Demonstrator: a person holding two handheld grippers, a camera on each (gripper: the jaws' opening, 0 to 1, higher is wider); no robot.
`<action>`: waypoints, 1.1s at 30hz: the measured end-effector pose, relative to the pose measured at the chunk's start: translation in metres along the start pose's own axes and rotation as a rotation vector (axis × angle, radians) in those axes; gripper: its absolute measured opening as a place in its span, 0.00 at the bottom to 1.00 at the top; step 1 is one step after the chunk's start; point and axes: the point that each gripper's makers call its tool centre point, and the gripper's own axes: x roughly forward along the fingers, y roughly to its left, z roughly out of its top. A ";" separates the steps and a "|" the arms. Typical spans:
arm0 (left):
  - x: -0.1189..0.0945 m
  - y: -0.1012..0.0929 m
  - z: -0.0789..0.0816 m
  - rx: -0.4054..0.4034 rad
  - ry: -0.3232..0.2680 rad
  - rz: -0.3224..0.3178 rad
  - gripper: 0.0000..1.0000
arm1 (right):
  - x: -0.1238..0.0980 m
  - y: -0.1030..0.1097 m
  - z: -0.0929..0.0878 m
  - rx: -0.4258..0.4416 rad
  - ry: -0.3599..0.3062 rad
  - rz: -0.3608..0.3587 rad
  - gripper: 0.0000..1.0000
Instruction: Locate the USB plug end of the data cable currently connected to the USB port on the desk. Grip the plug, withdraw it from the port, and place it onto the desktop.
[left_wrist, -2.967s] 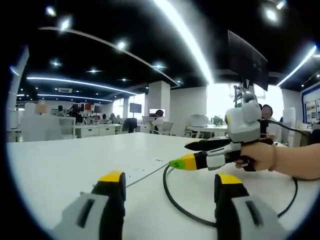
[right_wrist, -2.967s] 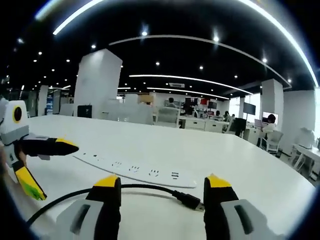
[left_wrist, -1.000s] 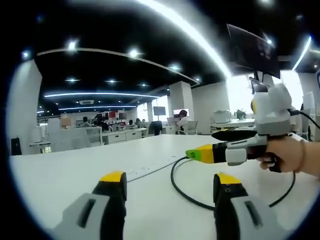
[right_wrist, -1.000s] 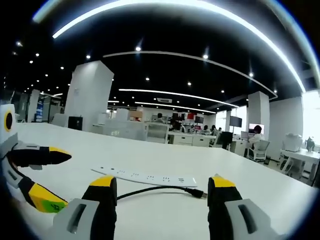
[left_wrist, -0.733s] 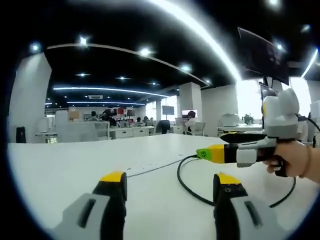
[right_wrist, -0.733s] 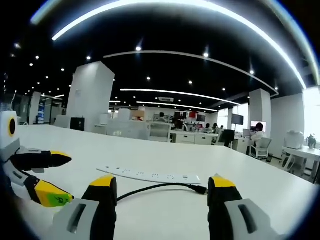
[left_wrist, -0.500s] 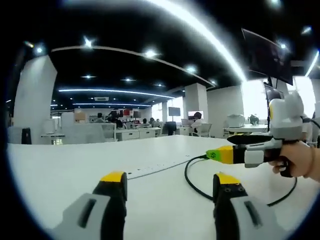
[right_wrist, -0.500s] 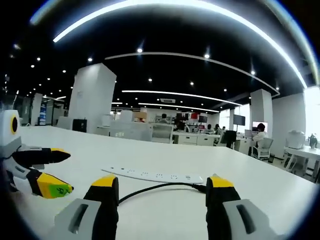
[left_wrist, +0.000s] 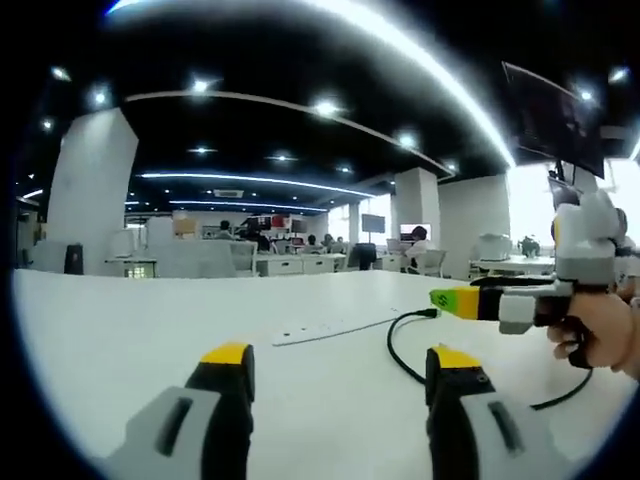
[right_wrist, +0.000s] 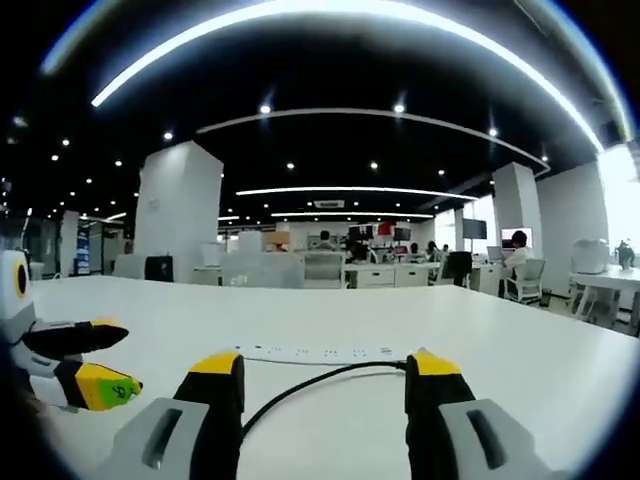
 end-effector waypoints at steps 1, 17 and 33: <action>-0.002 0.003 -0.001 -0.008 0.011 0.014 0.69 | -0.001 0.002 0.000 -0.002 -0.003 0.001 0.66; -0.035 0.024 -0.001 -0.058 0.033 0.067 0.67 | -0.013 0.032 0.004 0.021 -0.030 0.034 0.65; -0.066 0.027 0.003 -0.039 0.026 0.103 0.67 | -0.030 0.057 0.005 0.009 -0.028 0.045 0.71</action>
